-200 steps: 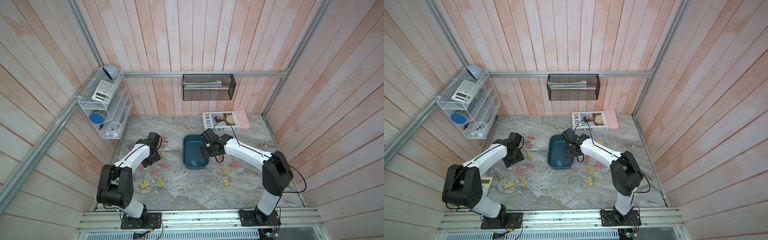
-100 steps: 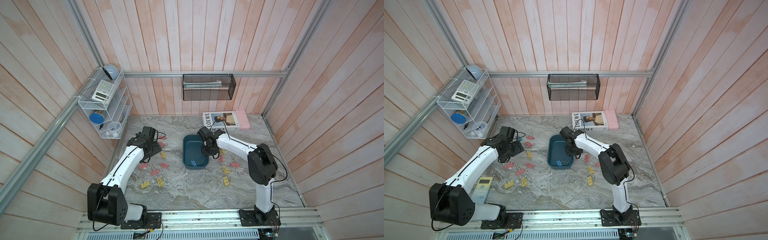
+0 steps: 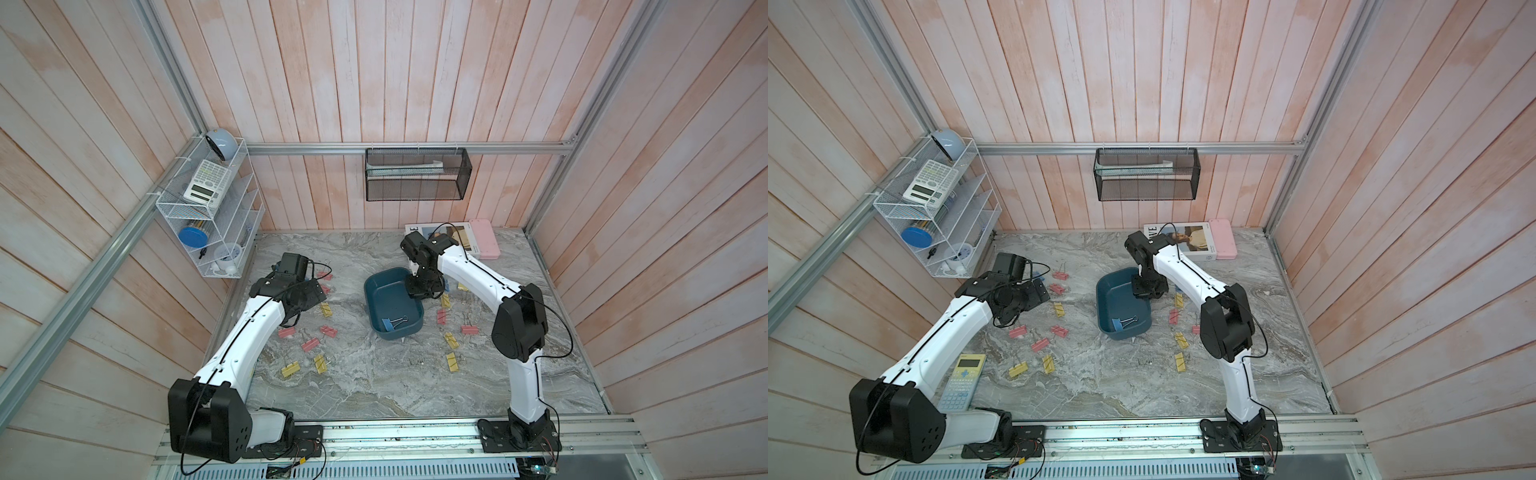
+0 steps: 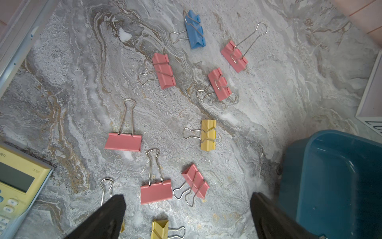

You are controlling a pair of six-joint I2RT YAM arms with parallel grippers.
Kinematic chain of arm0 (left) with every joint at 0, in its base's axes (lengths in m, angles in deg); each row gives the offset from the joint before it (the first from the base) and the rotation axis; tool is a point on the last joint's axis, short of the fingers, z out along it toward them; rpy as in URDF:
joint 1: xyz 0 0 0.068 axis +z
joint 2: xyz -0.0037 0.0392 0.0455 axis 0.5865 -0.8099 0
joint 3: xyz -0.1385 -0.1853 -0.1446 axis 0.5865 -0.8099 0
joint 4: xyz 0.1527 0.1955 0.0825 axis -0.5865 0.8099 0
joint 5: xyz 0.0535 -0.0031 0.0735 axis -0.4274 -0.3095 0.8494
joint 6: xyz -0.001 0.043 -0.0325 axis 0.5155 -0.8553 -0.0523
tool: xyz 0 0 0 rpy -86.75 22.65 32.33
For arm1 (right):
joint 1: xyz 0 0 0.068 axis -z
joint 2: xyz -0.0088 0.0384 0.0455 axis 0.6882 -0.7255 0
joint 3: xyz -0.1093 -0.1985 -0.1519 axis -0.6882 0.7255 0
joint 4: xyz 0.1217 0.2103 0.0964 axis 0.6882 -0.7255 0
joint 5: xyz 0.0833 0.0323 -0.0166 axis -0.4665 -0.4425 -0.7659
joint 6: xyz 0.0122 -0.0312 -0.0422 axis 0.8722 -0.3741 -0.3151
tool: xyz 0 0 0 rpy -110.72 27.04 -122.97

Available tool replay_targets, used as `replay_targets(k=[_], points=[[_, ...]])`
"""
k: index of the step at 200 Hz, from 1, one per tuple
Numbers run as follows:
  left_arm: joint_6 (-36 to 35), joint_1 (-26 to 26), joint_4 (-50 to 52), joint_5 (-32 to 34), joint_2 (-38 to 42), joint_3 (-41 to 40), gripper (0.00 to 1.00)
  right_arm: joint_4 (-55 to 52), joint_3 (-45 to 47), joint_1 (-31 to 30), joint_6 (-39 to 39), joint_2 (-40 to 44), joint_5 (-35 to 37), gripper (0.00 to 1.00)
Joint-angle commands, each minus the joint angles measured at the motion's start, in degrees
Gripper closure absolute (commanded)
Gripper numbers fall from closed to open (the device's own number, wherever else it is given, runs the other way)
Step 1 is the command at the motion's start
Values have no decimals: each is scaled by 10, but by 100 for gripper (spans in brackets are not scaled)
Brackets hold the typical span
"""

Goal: Take out the binder clips from the storage box
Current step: Pick up the storage box at the center of the board, then place the storage box at the center of the board.

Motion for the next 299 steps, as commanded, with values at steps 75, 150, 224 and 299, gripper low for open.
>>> replay_targets(k=[75,150,224,299], points=[[-9,-3,-51,-38,-7,-19,0,-139,-6,42,-26,4,-138,100],[-4,-3,-35,-37,-5,-10,0,13,84,22,13,23,-85,100],[-4,-7,-45,-72,0,15,0,244,217,-22,89,54,13,100],[-5,-21,-41,-78,-8,47,0,281,225,-37,61,107,77,63]])
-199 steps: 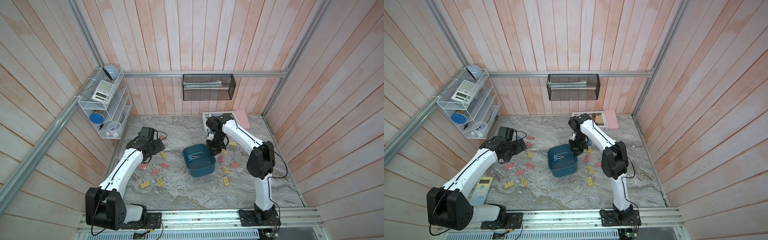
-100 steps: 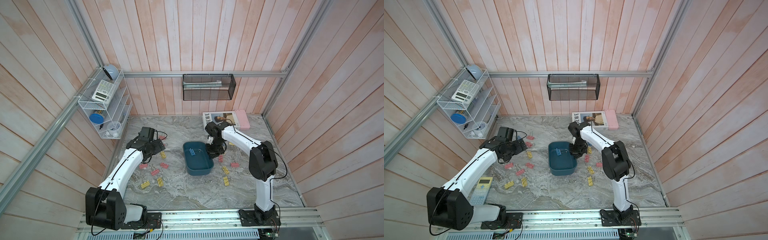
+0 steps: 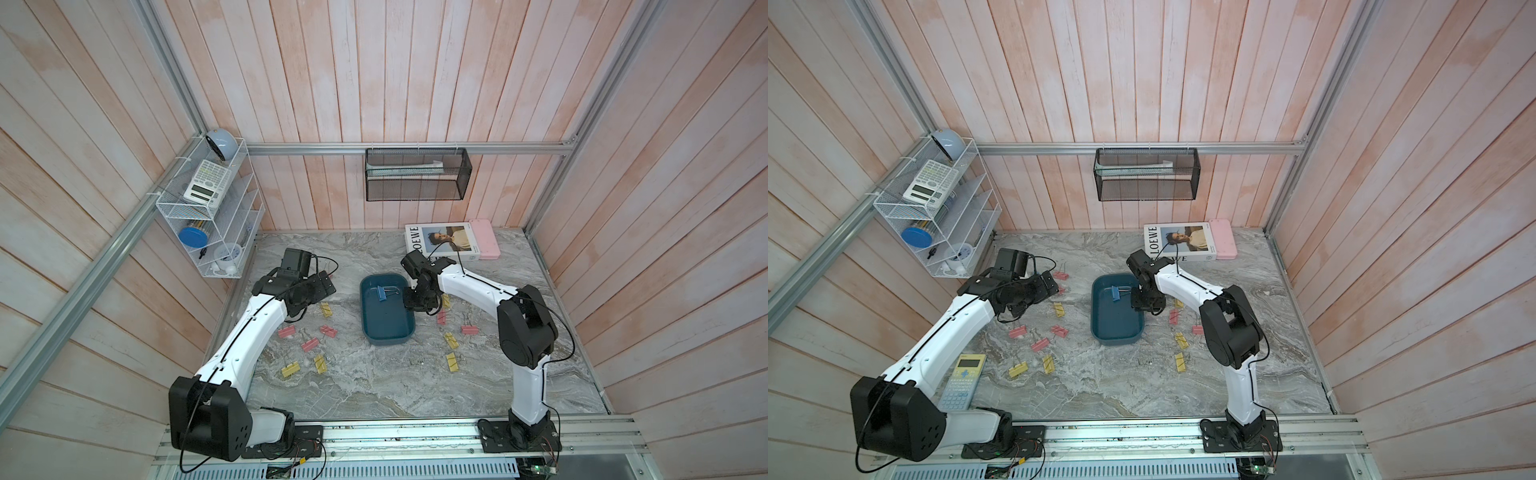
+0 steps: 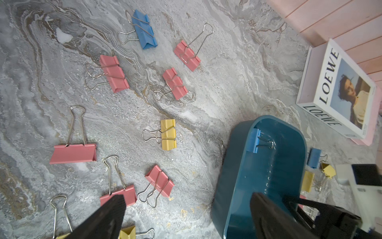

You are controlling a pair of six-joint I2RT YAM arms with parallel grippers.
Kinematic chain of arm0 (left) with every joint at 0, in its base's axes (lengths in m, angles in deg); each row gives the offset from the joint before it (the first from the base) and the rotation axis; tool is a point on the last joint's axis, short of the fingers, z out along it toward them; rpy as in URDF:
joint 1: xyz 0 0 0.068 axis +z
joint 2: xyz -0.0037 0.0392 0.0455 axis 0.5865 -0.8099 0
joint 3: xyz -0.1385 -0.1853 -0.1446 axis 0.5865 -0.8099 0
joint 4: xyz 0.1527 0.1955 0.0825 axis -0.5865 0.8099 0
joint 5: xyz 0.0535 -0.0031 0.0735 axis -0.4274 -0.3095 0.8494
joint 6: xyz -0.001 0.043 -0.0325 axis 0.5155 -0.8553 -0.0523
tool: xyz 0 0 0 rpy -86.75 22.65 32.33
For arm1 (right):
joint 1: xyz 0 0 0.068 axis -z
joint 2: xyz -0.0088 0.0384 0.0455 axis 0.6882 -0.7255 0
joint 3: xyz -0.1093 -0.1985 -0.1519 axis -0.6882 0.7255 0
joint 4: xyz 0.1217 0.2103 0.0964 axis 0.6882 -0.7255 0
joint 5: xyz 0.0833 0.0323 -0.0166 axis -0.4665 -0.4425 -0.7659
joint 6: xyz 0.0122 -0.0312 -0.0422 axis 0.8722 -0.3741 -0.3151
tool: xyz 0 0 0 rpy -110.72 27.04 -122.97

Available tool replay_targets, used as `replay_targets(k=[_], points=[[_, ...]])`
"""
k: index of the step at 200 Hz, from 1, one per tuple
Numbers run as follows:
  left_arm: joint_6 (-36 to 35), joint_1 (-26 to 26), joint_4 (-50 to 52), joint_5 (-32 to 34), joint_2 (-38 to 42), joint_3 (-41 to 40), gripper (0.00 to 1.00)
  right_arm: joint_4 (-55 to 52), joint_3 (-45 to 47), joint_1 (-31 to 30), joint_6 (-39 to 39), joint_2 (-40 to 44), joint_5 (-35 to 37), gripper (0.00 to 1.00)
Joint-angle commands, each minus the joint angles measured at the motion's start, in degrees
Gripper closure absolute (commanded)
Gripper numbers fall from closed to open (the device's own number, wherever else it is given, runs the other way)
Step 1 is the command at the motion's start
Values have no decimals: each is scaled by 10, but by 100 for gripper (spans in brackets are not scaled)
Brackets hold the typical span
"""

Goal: Take out the binder clips from the storage box
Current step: Place the storage box at the center of the board, then pick up the binder clip from the storage box.

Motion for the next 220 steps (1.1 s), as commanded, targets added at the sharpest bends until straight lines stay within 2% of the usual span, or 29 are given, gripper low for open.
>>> replay_targets(k=[1,16,48,70,81,102,131,145,166,220], points=[[-4,-4,0,-5,-1,21,0,10,-2,-11,-16,52,56,63],[-3,-4,-2,-5,2,23,0,18,-11,-23,-36,69,76,61],[-5,-4,1,-2,8,35,0,36,-59,-41,-70,36,45,54],[-8,-4,4,2,17,39,0,22,-117,-48,-78,-19,38,56],[-9,-4,7,4,22,37,0,26,-136,-49,-84,-43,32,60],[-14,-4,12,4,28,34,0,47,-157,-49,-116,-80,-3,61],[-19,-4,24,9,38,34,0,50,-188,-47,-154,-122,-20,53],[-20,-4,24,10,45,29,0,66,-186,-46,-171,-131,-39,41],[-20,-3,27,11,52,24,0,78,-190,-42,-194,-147,-54,33],[-19,-3,30,6,60,15,0,76,-227,-25,-216,-192,-86,26]])
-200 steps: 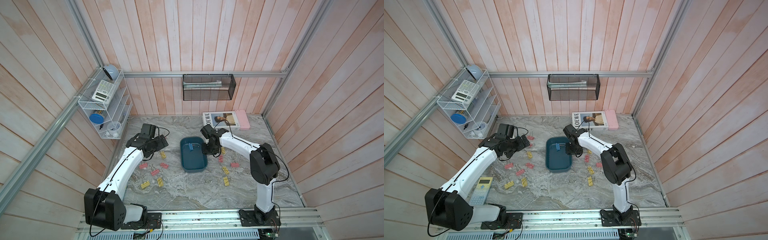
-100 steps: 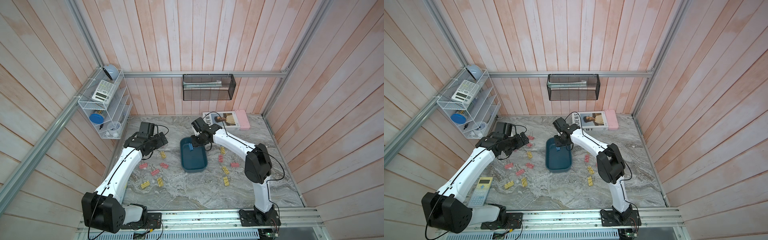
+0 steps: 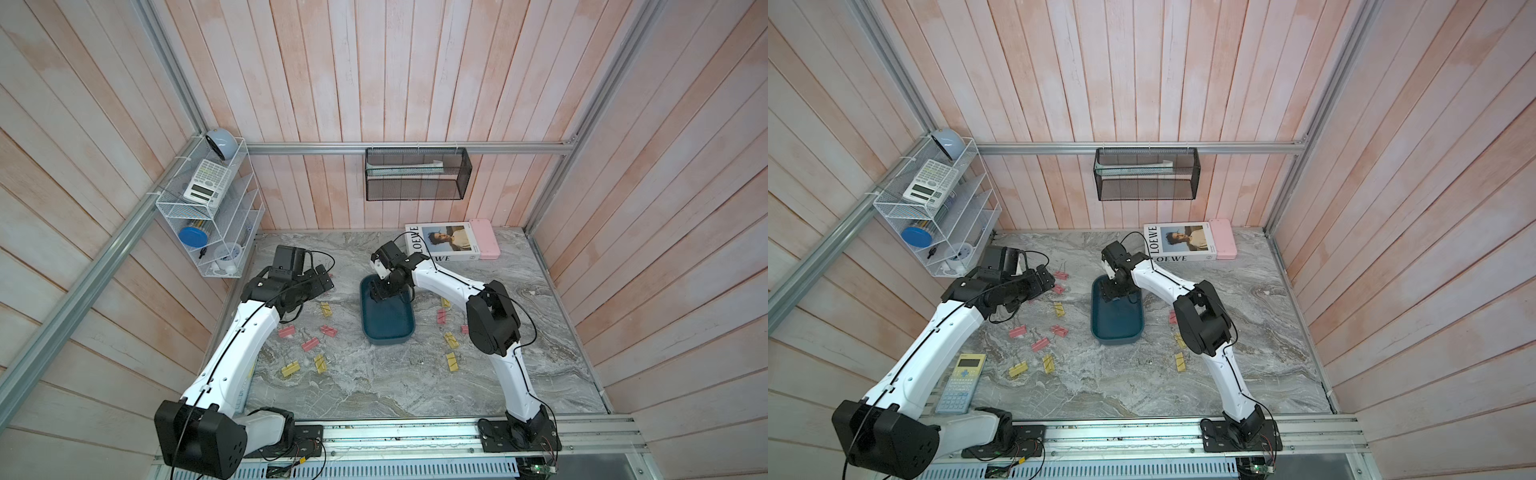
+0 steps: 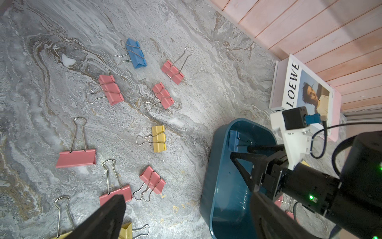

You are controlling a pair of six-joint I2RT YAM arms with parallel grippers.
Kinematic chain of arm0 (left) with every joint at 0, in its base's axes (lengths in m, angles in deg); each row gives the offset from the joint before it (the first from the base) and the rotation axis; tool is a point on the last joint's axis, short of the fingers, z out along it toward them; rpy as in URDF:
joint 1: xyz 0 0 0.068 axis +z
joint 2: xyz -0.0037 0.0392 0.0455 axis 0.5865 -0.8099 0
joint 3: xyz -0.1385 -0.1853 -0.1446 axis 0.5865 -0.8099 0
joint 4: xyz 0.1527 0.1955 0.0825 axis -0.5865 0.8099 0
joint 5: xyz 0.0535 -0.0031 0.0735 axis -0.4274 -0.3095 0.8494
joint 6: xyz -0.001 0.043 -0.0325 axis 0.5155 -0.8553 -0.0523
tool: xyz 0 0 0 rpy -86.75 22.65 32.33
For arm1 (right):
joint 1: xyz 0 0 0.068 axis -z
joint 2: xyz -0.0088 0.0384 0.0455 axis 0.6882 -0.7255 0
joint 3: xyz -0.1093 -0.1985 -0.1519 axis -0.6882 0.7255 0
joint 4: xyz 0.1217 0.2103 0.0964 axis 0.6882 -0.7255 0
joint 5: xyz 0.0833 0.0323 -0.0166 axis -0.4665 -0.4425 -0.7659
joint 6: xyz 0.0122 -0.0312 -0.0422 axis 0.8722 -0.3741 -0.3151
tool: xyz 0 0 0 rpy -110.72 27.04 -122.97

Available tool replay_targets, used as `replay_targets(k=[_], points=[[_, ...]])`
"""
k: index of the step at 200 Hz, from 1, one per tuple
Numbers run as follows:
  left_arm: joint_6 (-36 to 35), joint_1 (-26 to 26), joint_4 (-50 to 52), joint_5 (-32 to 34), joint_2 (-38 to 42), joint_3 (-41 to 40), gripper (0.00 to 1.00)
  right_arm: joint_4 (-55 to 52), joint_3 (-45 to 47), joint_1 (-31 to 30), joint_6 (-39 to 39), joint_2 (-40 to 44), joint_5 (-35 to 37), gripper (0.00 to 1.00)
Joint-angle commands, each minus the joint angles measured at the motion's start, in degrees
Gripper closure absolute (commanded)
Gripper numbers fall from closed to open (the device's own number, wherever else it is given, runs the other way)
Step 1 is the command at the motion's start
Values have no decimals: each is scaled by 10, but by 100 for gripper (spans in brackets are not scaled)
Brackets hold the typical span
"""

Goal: Take out the binder clips from the storage box
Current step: Pick up the binder clip from the storage box.

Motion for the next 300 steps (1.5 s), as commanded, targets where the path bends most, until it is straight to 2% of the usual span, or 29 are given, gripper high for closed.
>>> replay_targets(k=[1,39,71,126,160,186,207,237,254,284,290,300], points=[[-8,-1,9,5,10,-8,0,1,-23,12,-20,-30,-28,26],[-11,-1,11,6,6,-7,0,-3,-23,16,-25,-40,-57,20],[-10,-1,6,5,3,-11,0,29,37,12,0,-13,-71,17],[-9,-1,1,2,1,-17,0,63,117,-21,35,41,-76,16],[-8,-2,-3,-3,3,-21,0,38,121,-39,22,46,-29,17],[-7,-1,-3,-5,7,-25,0,3,105,-40,14,24,17,22],[-7,-1,0,-4,13,-27,0,-20,87,-40,19,8,51,32],[-8,-1,4,-1,23,-30,0,-21,88,-40,35,8,73,52],[-9,-1,6,0,26,-31,0,-16,95,-41,38,7,72,71],[-10,-1,8,0,30,-30,0,-11,107,-44,41,13,76,96],[-10,-1,9,0,31,-31,0,-11,109,-45,40,16,78,100],[-10,-2,9,-1,31,-30,0,-11,110,-45,42,21,81,100]])
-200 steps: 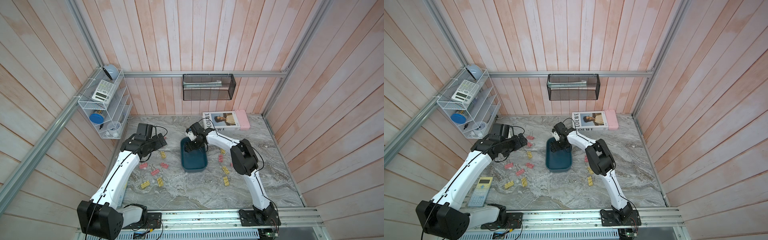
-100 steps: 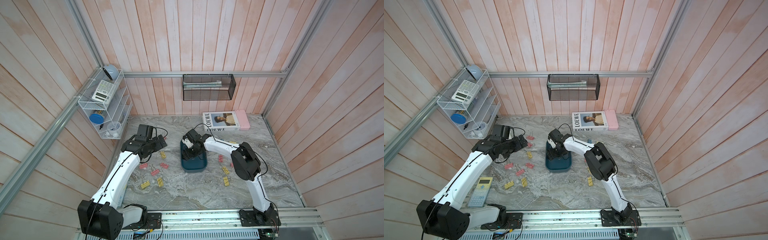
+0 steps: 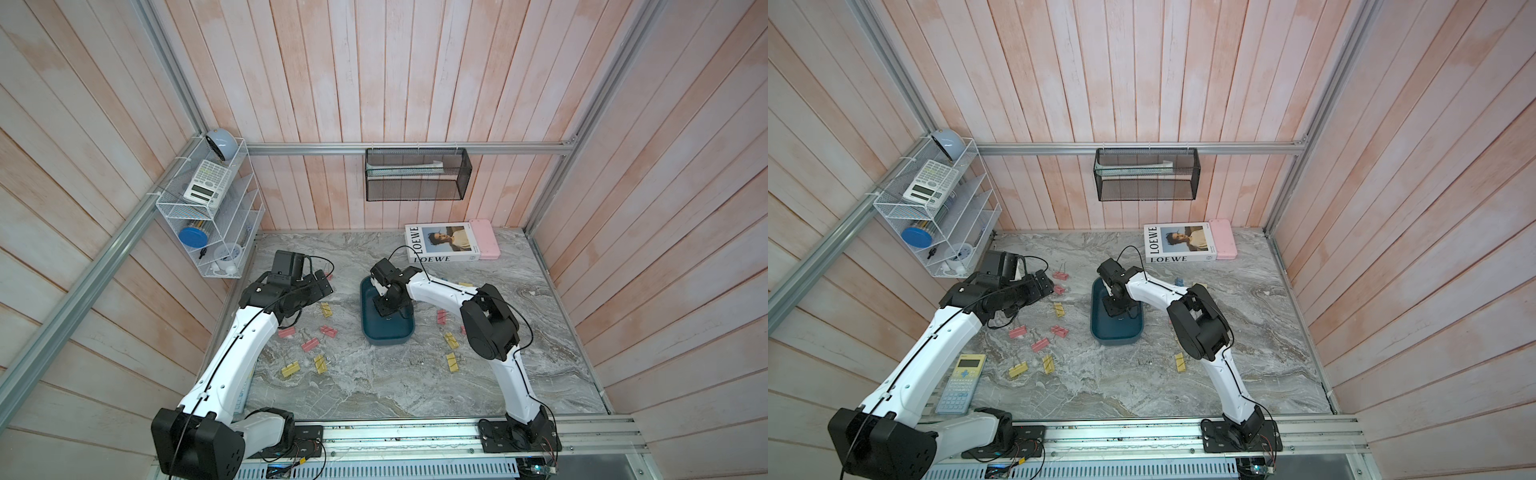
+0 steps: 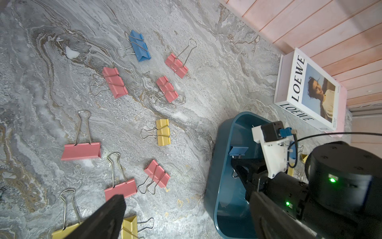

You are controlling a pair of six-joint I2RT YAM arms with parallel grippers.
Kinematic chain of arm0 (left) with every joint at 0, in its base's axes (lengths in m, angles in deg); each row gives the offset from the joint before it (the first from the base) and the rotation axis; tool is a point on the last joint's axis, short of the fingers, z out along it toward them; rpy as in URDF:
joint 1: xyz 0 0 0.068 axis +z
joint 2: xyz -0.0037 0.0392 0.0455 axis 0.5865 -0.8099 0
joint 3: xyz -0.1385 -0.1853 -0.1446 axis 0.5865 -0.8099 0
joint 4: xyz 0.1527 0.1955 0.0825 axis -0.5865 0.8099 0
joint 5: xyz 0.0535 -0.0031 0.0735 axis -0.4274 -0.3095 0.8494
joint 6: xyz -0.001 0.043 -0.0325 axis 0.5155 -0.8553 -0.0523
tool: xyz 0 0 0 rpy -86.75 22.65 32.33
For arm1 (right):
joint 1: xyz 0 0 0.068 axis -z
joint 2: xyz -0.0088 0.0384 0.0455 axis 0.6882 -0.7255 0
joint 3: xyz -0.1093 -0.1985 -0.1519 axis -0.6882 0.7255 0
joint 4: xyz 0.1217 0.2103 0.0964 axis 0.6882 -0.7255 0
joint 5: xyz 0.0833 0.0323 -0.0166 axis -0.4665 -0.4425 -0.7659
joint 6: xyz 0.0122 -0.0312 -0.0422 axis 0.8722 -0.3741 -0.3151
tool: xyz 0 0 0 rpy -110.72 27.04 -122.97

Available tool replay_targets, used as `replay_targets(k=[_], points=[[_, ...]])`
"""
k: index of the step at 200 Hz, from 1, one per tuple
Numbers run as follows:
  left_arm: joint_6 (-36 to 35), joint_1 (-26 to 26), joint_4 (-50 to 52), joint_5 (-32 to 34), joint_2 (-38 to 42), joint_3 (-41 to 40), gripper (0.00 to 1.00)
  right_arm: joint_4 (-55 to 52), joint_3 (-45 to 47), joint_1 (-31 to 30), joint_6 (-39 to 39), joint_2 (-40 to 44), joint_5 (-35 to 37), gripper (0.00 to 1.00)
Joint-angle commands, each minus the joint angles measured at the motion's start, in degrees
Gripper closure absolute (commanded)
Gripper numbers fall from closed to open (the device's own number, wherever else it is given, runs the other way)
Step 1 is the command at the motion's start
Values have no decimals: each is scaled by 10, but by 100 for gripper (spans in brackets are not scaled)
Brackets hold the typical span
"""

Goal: Take out the binder clips from the storage box
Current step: Pick up the binder clip from the storage box, then place the binder clip at the center of the board.

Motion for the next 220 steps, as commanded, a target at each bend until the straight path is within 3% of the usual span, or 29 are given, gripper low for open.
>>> replay_targets(k=[1,70,127,179,220], points=[[-7,-1,3,0,12,-7,0,-15,11,-5,0,-2,19,100],[0,-1,-19,-19,4,1,0,-17,29,-5,15,109,65,100],[9,-31,-56,-33,-51,36,0,-52,107,19,49,246,202,100],[13,-65,-72,-34,-114,85,0,-25,283,145,88,392,227,100],[11,-74,-69,-38,-141,108,0,22,385,259,90,425,213,100]])
